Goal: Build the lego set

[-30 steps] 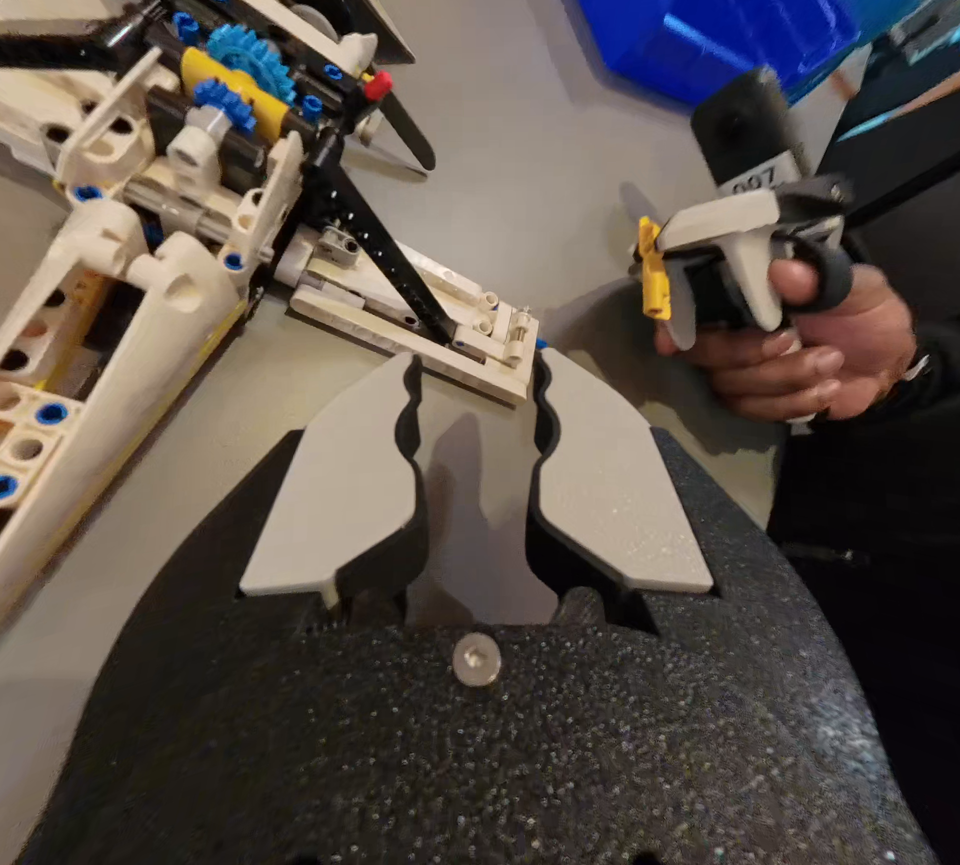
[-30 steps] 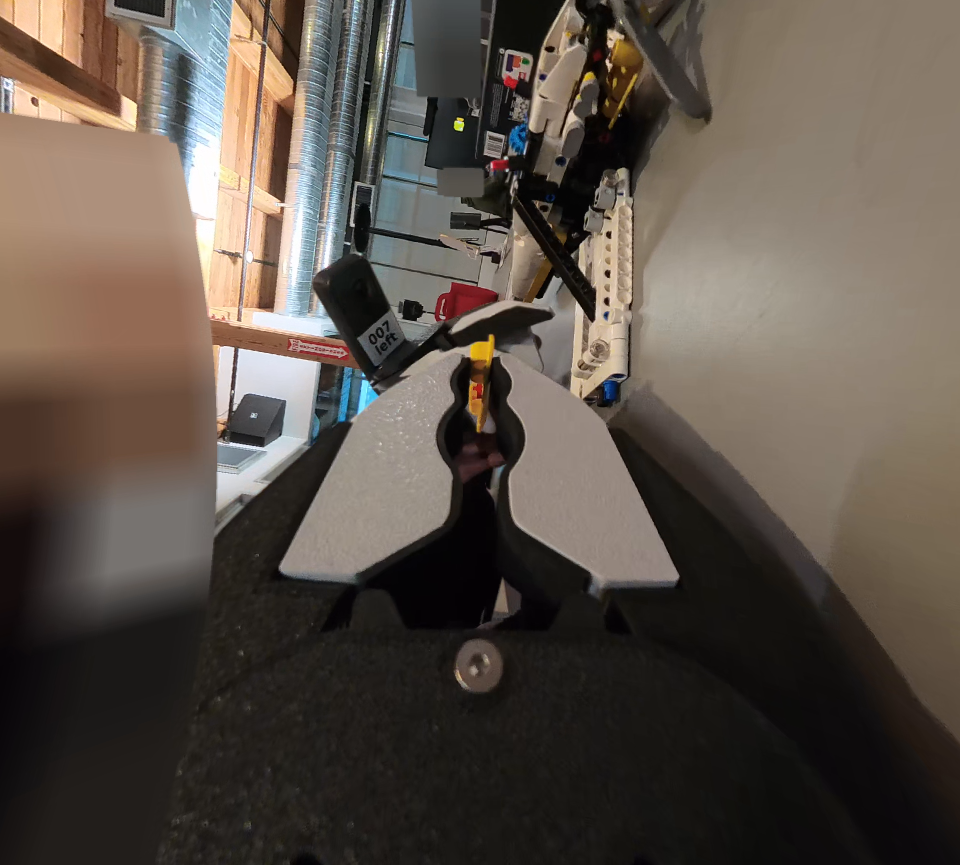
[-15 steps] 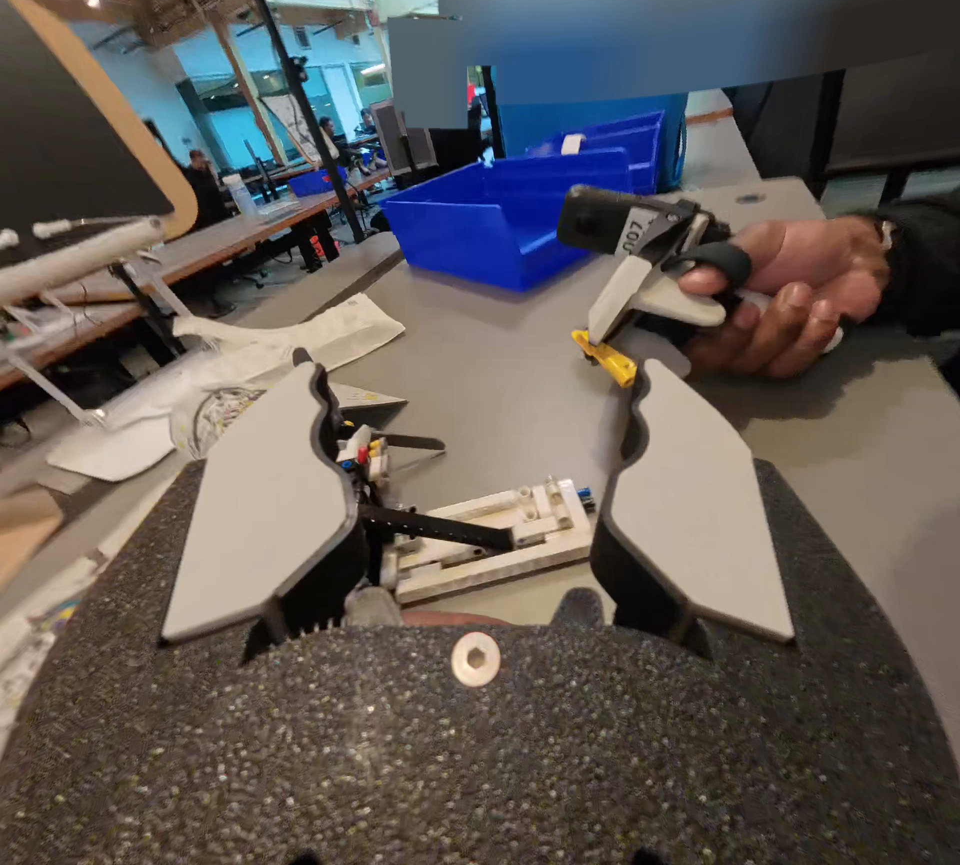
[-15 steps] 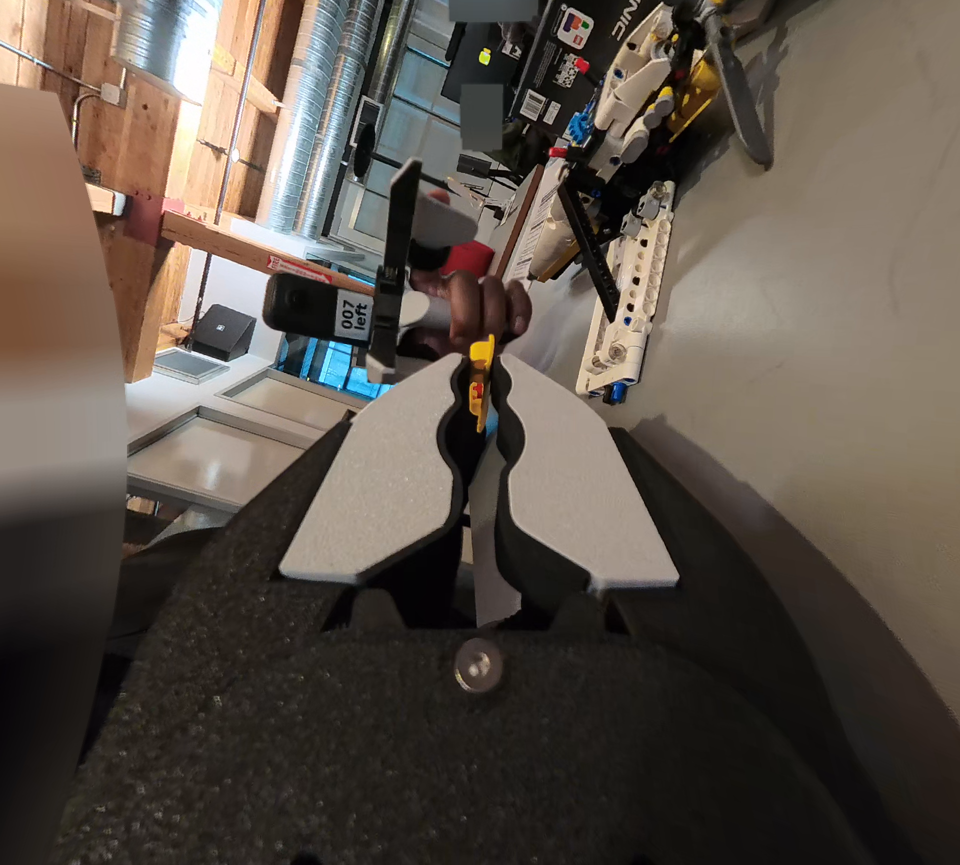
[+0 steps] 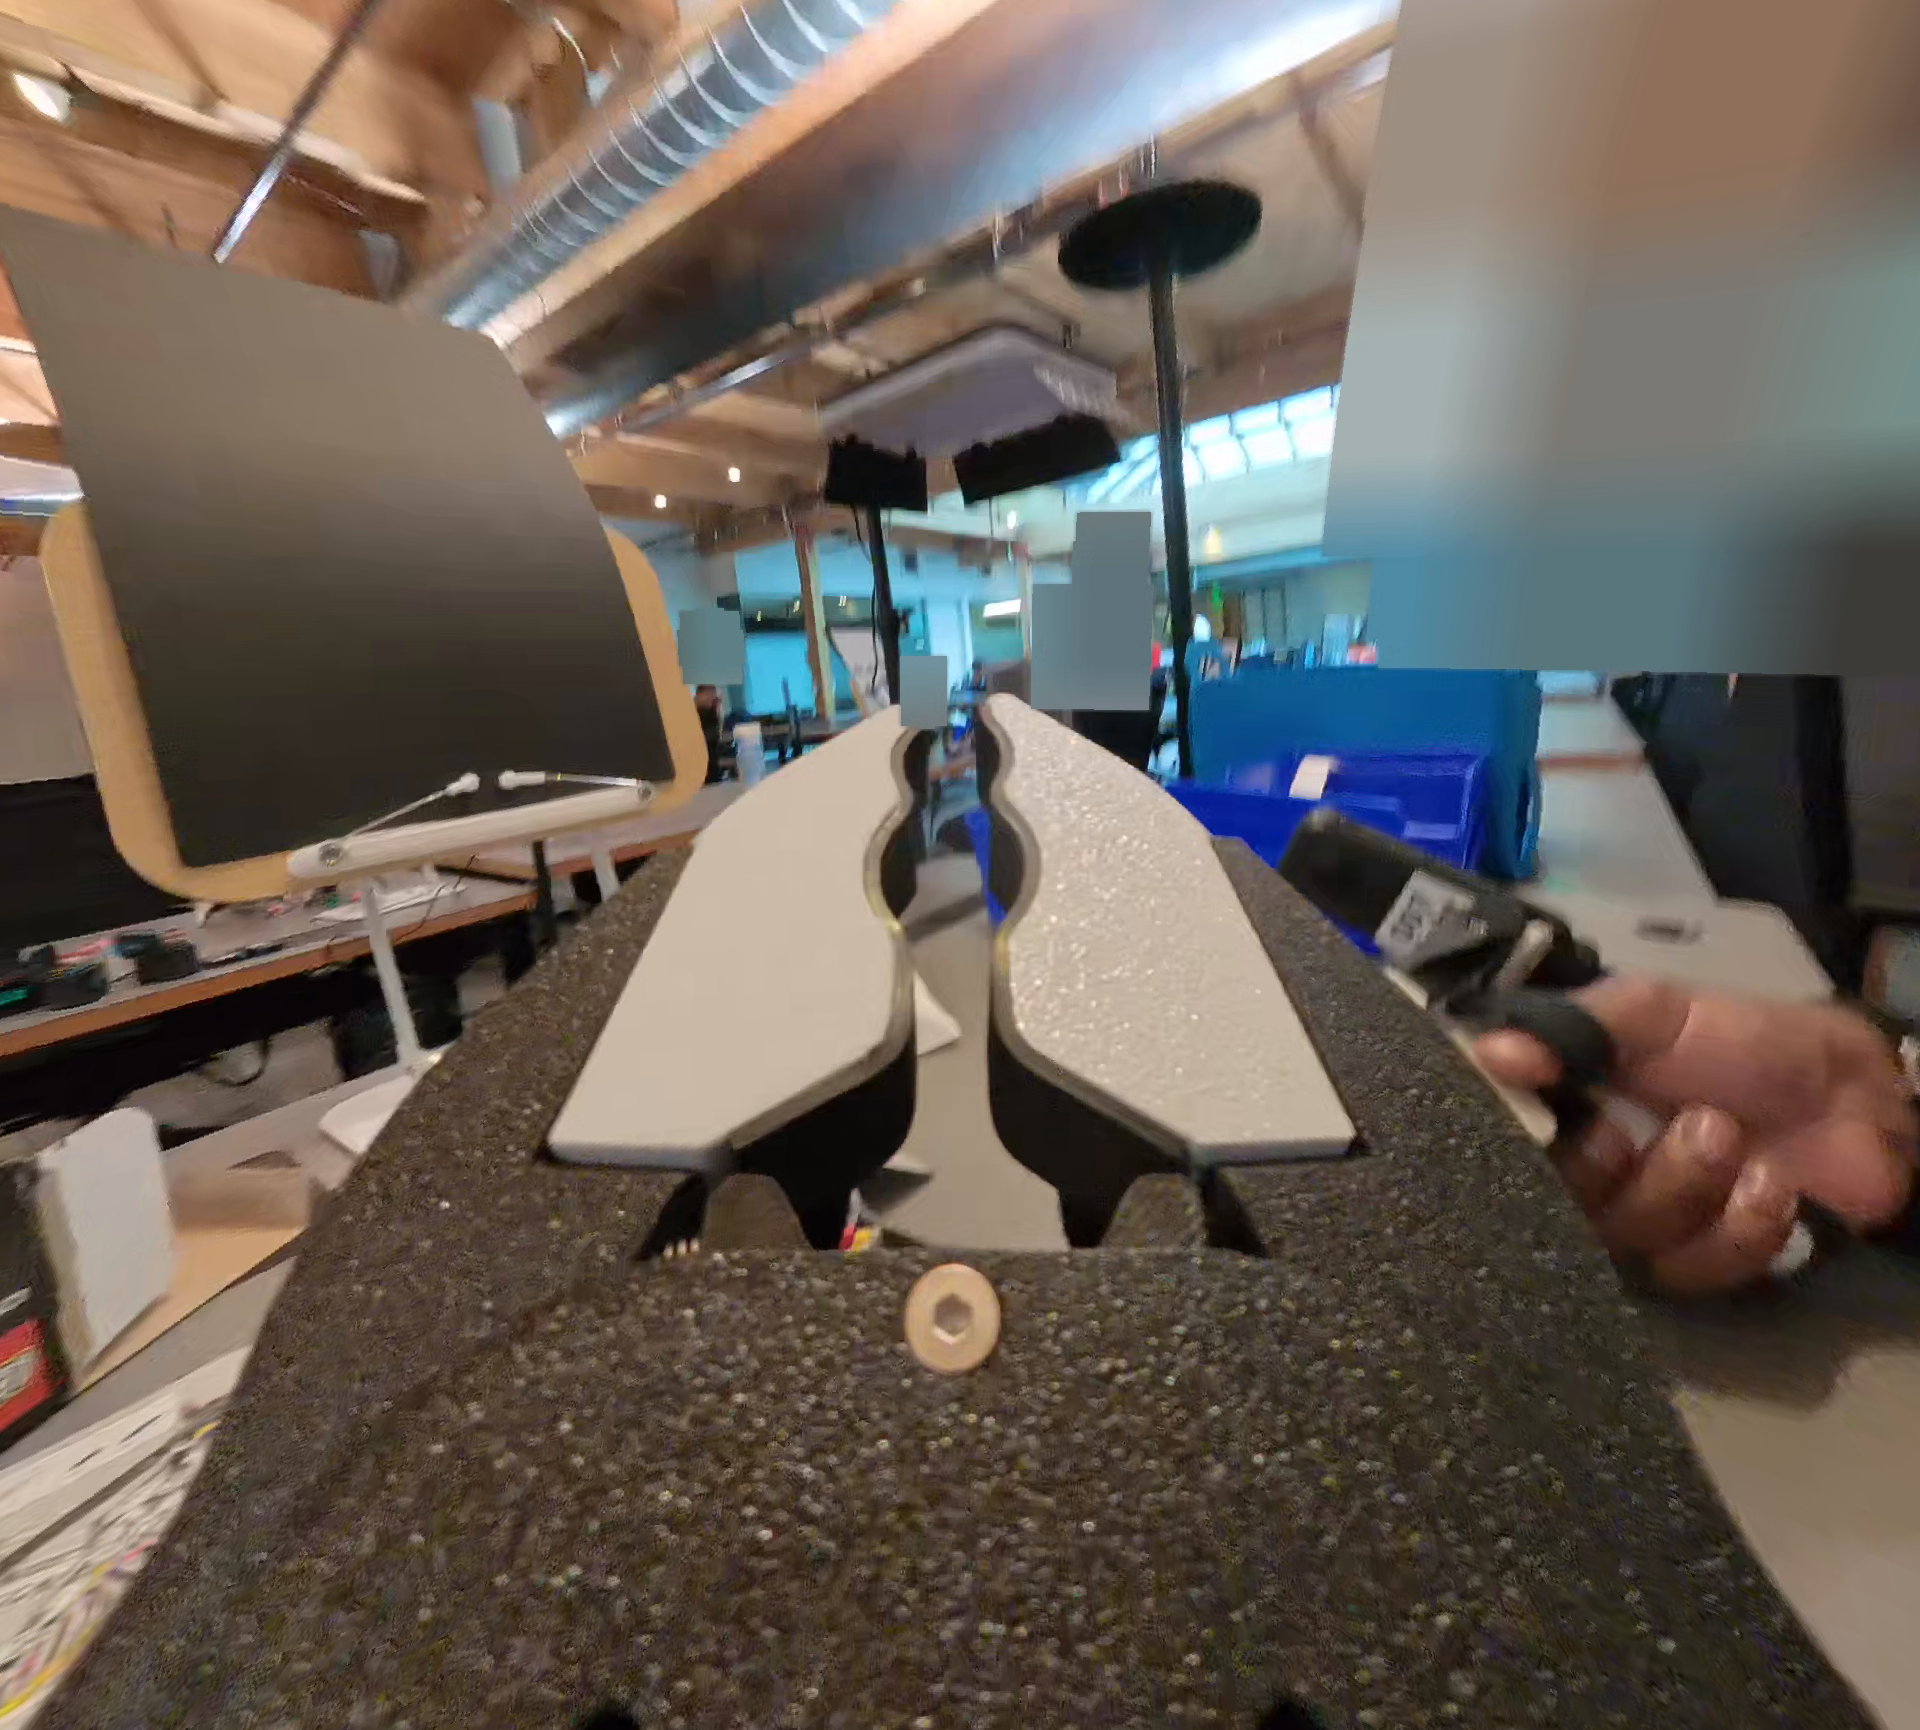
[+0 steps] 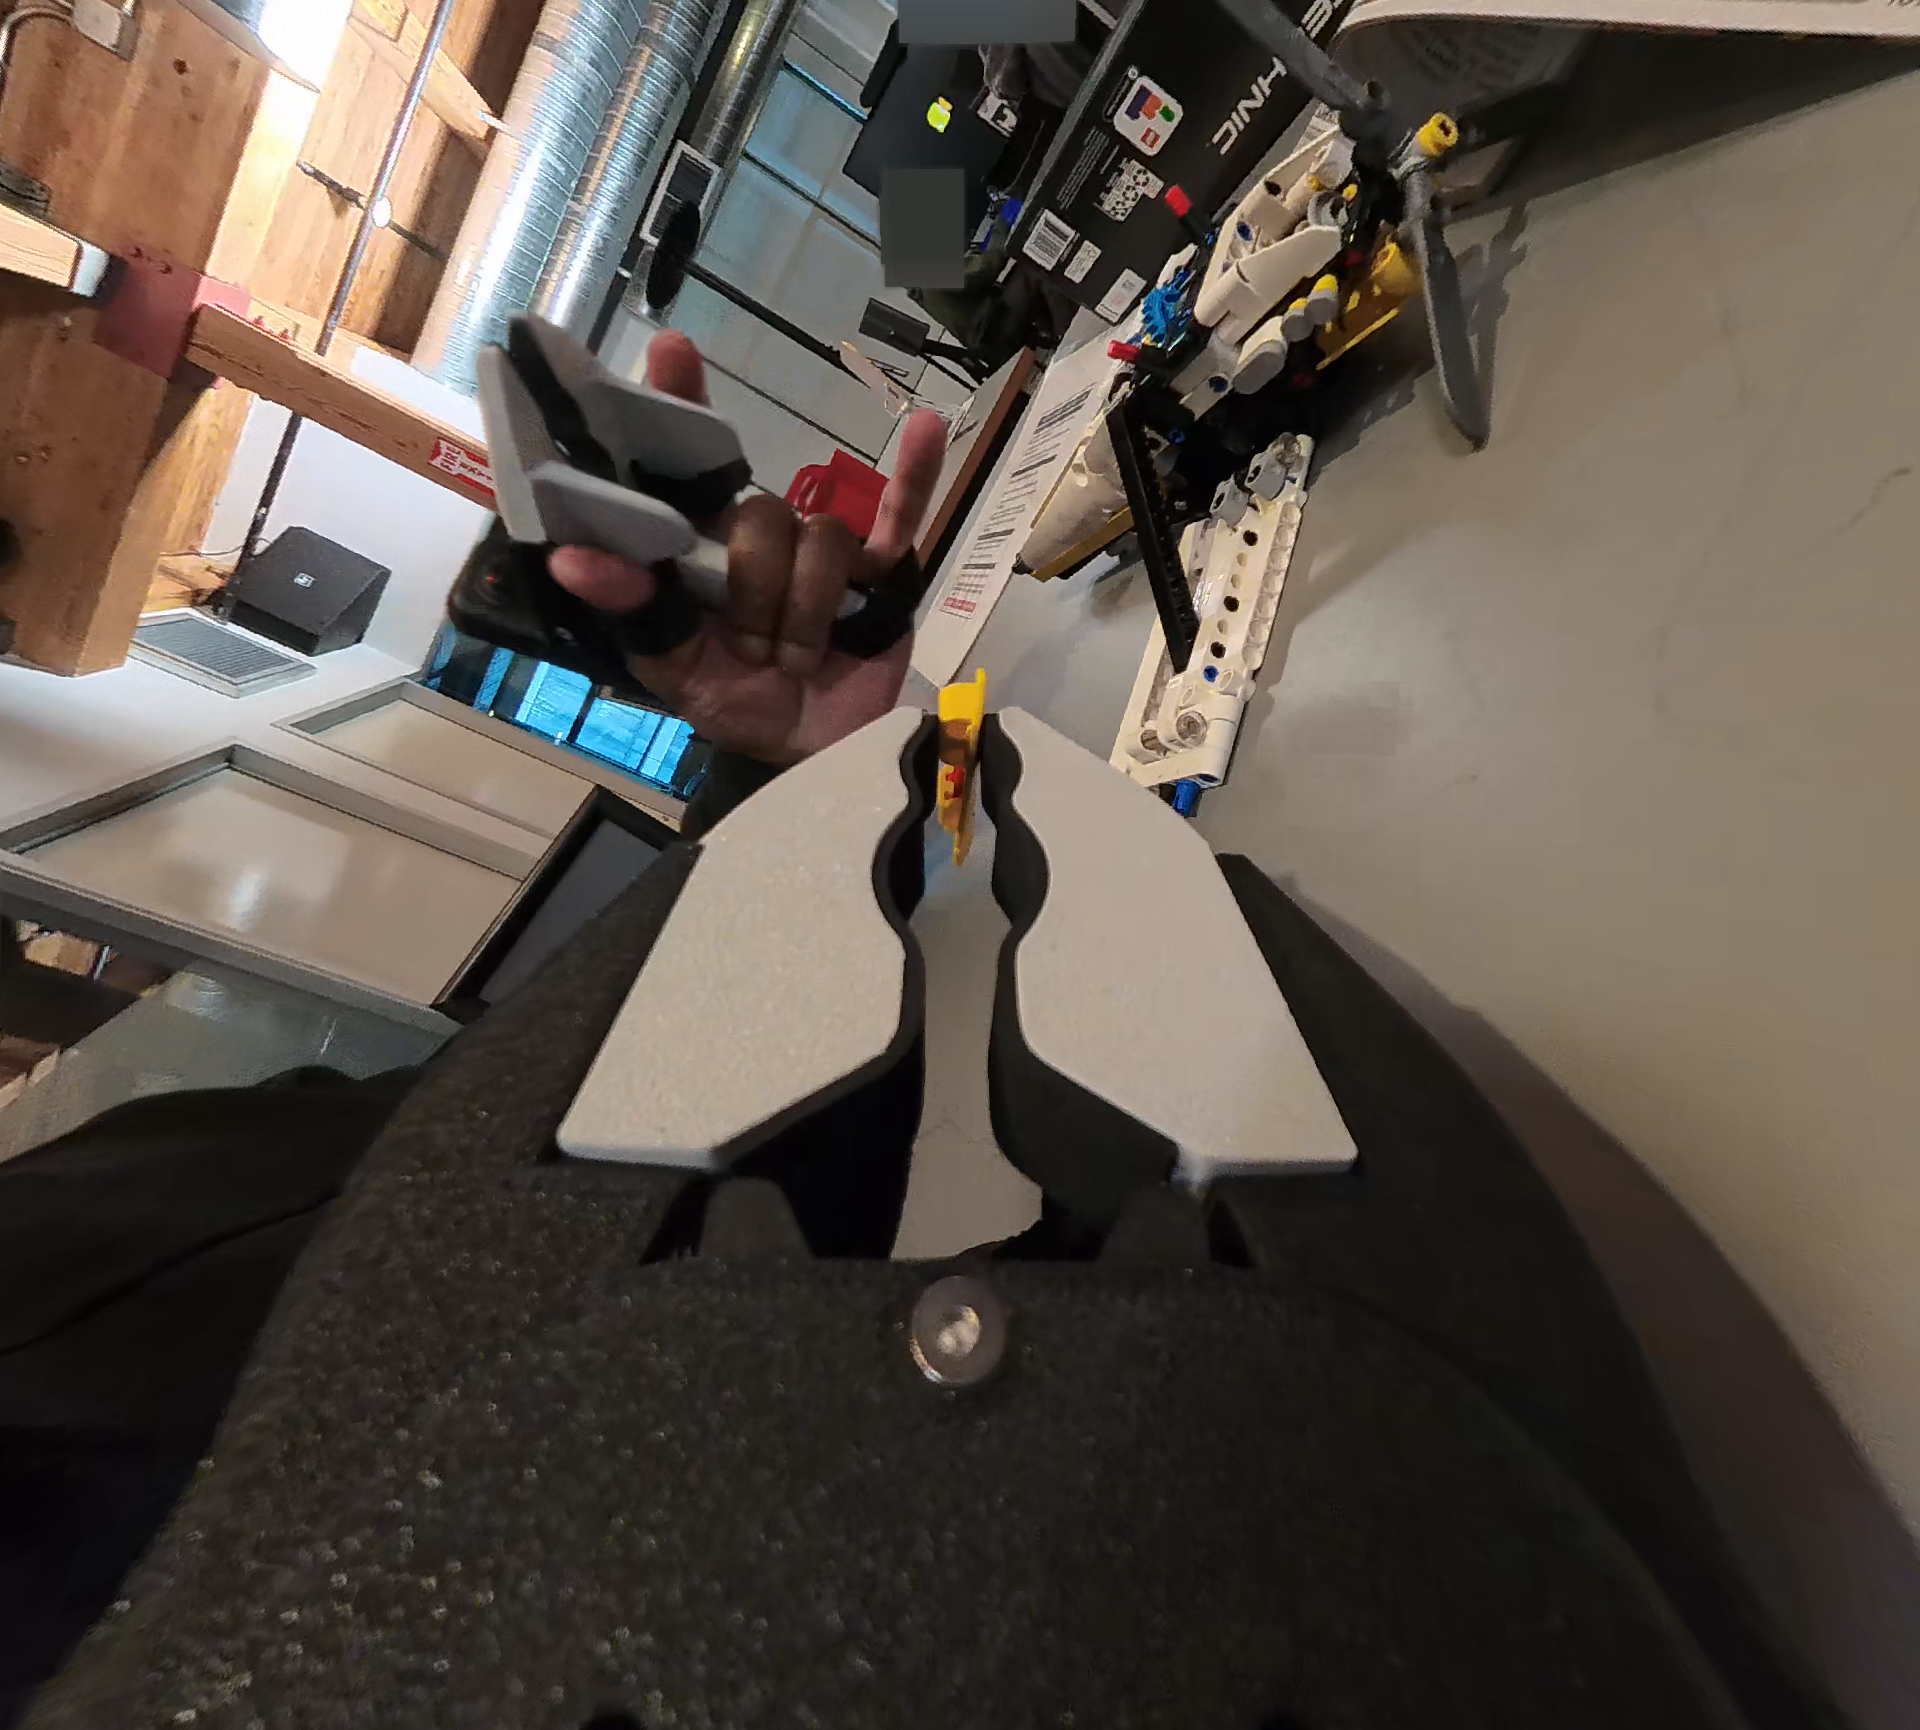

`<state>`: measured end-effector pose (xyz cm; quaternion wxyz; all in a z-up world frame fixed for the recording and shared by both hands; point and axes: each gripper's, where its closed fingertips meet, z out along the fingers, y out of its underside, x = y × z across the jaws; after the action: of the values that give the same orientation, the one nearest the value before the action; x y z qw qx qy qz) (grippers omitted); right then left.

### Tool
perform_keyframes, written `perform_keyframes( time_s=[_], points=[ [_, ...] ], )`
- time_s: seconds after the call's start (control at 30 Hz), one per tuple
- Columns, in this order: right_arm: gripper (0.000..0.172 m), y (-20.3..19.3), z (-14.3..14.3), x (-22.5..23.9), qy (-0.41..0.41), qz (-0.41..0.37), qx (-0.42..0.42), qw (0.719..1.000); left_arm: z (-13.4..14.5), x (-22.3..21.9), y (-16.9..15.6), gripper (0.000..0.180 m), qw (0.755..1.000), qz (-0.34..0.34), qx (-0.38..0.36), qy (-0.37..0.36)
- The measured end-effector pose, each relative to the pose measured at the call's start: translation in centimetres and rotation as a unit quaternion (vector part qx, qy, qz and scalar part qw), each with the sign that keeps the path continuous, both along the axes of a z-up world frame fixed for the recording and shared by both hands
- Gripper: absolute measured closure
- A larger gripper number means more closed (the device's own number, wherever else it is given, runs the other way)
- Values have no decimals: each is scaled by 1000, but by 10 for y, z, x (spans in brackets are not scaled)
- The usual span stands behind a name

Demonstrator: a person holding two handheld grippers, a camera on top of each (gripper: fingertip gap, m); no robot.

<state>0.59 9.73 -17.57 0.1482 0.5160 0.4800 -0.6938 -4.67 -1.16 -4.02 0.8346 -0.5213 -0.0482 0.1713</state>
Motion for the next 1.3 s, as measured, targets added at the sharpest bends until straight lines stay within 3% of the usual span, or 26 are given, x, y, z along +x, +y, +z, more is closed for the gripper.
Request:
perform_keyframes(
  time_s=[0.03,0.07,0.13,0.17,0.23,0.3,0.43,0.53,0.7,0.77,0.83,0.87,0.93,1.0,1.1,1.17,1.27,1.3],
  points=[
    [164,0,0,0,1,0,0,1000,2,-3,0,169,1000,-1,2,-6],
    [164,0,0,0,2,-1,0,1000,-2,-9,5,152,1000,19,-22,-4],
    [165,0,1,1,4,-2,-1,1000,-30,-25,19,124,988,68,-140,18],
    [165,1,2,1,6,-1,-1,1000,-47,-31,25,121,977,80,-198,18],
    [165,1,2,2,9,0,-1,1000,-72,-24,32,123,959,60,-274,42],
    [164,1,3,4,13,1,0,1000,-105,-5,39,128,927,-5,-369,58],
    [164,2,4,5,15,-1,2,1000,-168,1,26,152,815,-13,-566,120],
    [164,3,4,6,19,-3,6,1000,-189,-2,19,152,778,-5,-627,48],
    [164,5,4,6,20,-7,5,1000,-183,-2,30,161,813,-18,-580,-56],
    [164,5,4,6,19,-6,4,1000,-194,-5,28,161,803,-14,-593,-56],
    [164,4,4,6,19,-4,6,1000,-215,-5,22,165,775,-15,-631,-44],
    [164,4,3,6,20,-3,7,1000,-218,-3,23,176,778,-19,-626,-39],
    [164,3,4,6,20,-2,7,1000,-218,-1,24,178,786,-23,-617,-43],
    [164,4,4,6,19,-3,4,1000,-215,-4,23,163,784,-17,-619,-41],
    [164,5,4,5,16,-5,0,1000,-190,2,40,162,824,-40,-562,-65],
    [164,5,4,5,16,-4,0,1000,-182,4,50,167,834,-51,-545,-69],
    [164,5,4,5,16,-4,0,1000,-209,0,47,169,791,-41,-608,-47],
    [164,5,4,5,15,-5,-1,1000,-211,2,50,180,799,-50,-598,-45]
  ],
)
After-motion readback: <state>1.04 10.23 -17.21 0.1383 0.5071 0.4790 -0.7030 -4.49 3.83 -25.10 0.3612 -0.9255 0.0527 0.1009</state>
